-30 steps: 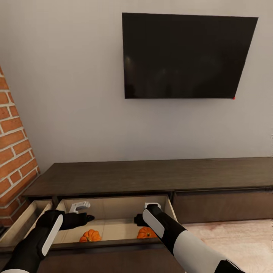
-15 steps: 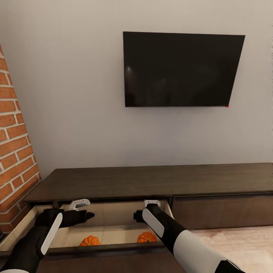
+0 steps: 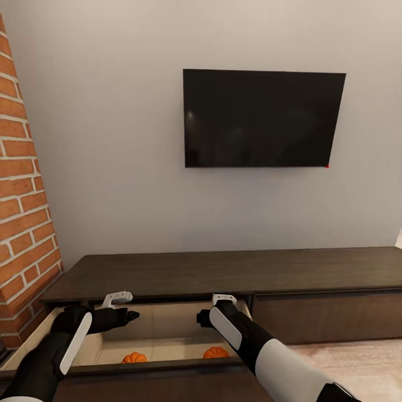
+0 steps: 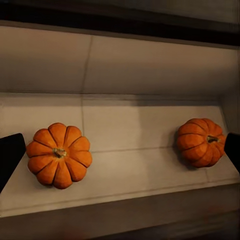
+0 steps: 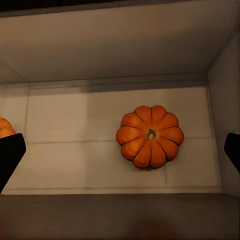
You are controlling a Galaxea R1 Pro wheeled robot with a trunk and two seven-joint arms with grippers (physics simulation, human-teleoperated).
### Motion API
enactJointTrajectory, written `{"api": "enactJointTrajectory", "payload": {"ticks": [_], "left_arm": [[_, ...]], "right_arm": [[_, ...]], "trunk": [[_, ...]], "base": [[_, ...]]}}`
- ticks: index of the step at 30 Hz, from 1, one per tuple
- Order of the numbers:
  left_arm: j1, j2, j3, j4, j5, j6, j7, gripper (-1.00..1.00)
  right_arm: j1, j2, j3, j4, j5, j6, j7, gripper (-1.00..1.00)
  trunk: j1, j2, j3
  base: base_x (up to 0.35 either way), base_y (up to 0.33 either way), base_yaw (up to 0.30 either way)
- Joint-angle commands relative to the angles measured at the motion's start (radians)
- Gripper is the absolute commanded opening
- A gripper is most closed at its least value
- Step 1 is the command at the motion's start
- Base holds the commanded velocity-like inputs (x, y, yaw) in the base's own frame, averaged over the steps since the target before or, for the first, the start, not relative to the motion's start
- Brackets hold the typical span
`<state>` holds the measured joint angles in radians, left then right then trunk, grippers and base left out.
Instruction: Place each of the two pumpkins and all three candles from the living room inside a cabinet in the living room (use any cabinet), then make sure every cabinet is closed, and position the cauldron so it is next to a table in the living room.
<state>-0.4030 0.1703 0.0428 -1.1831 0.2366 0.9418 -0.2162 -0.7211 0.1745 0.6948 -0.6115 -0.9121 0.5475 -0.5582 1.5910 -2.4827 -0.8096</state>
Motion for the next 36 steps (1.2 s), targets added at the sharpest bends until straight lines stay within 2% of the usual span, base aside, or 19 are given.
{"api": "enactJointTrajectory", "payload": {"ticks": [1,15,22,36], "left_arm": [[0.000,0.000,0.002,-0.001,-0.003,0.005,-0.006,1.00],[0.000,0.001,0.002,-0.001,-0.003,0.005,-0.007,1.00],[0.000,0.001,0.002,-0.007,-0.003,0.005,-0.007,1.00],[0.000,0.001,0.001,-0.013,-0.003,0.005,-0.007,1.00]], "right_arm": [[-0.001,0.000,0.003,-0.001,-0.007,0.001,-0.008,1.00],[-0.001,0.000,0.005,-0.001,-0.007,-0.027,-0.008,1.00],[-0.001,0.000,0.006,-0.001,-0.007,-0.029,-0.008,1.00],[-0.001,0.000,0.008,-0.001,-0.007,-0.035,-0.006,1.00]], "trunk": [[-0.004,0.007,0.002],[-0.058,0.105,0.046],[-0.085,0.154,0.068],[-0.138,0.252,0.112]], "base": [[-0.003,0.000,0.000],[-0.001,0.000,0.000],[-0.185,0.000,0.000],[-0.061,0.000,0.000]]}}
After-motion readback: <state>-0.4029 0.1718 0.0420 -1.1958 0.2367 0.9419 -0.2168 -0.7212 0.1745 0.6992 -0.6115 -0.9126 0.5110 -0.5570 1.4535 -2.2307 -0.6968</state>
